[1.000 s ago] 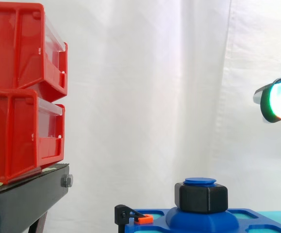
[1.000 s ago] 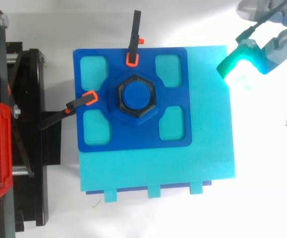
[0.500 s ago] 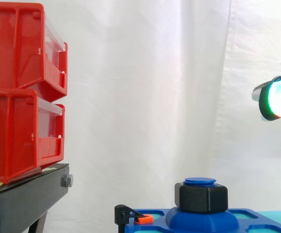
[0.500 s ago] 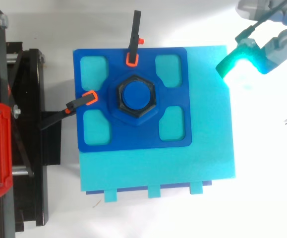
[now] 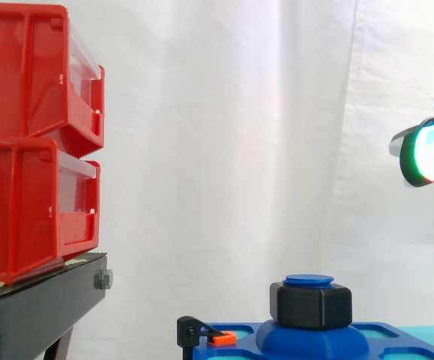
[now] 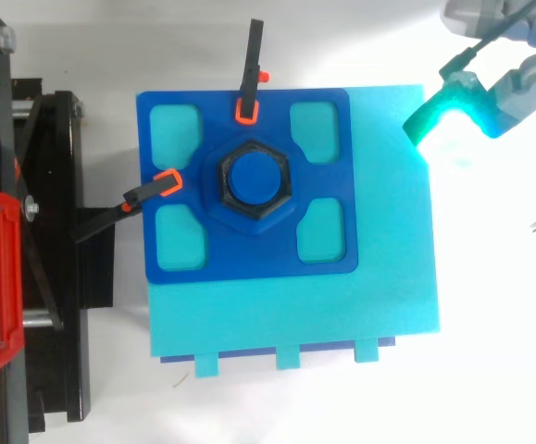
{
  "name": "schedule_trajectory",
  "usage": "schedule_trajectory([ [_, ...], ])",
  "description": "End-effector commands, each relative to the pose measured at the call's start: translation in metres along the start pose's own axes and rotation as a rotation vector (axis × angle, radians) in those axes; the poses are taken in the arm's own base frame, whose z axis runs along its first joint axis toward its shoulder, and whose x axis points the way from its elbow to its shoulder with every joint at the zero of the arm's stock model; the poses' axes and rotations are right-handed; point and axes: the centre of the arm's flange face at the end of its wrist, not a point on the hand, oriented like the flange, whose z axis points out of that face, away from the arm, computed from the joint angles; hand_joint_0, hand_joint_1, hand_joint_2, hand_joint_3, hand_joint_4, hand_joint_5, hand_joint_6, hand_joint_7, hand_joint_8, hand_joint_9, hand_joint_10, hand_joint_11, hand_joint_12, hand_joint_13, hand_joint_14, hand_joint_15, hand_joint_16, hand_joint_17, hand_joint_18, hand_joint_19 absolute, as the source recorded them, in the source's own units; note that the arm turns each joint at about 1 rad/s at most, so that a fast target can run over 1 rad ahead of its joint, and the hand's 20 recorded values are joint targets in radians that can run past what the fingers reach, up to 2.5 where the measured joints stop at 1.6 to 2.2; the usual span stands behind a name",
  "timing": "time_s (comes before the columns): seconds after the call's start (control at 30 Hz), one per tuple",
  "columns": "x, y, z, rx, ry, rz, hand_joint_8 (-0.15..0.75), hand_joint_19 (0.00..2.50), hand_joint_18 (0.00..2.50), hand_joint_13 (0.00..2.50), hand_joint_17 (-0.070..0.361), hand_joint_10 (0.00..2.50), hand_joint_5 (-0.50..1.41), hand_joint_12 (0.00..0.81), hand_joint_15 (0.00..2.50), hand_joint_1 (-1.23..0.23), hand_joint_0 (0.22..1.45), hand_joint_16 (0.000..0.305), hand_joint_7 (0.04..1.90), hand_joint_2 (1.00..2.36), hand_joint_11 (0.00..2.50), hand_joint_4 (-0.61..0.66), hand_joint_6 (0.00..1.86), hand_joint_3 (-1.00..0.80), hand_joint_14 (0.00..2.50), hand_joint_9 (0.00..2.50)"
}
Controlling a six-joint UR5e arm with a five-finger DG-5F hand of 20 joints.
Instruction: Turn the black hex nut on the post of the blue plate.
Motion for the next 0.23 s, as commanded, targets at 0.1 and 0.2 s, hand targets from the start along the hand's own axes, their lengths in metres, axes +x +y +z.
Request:
schedule_trajectory([
  [0.1,-0.0004,0.0002,-0.0003,0.0,-0.001,0.0,0.153,0.01,0.0,0.0,0.138,0.0,-0.25,0.341,0.0,-0.46,0.45,0.061,0.67,1.0,0.0,0.05,0.5,-0.5,0.0,0.0],
  [0.2,0.0003,-0.0002,0.0001,0.0,0.001,0.0,0.146,0.01,0.0,0.0,0.137,0.0,-0.26,0.339,0.0,-0.46,0.45,0.061,0.73,1.0,0.0,0.05,0.5,-0.5,0.0,0.0],
])
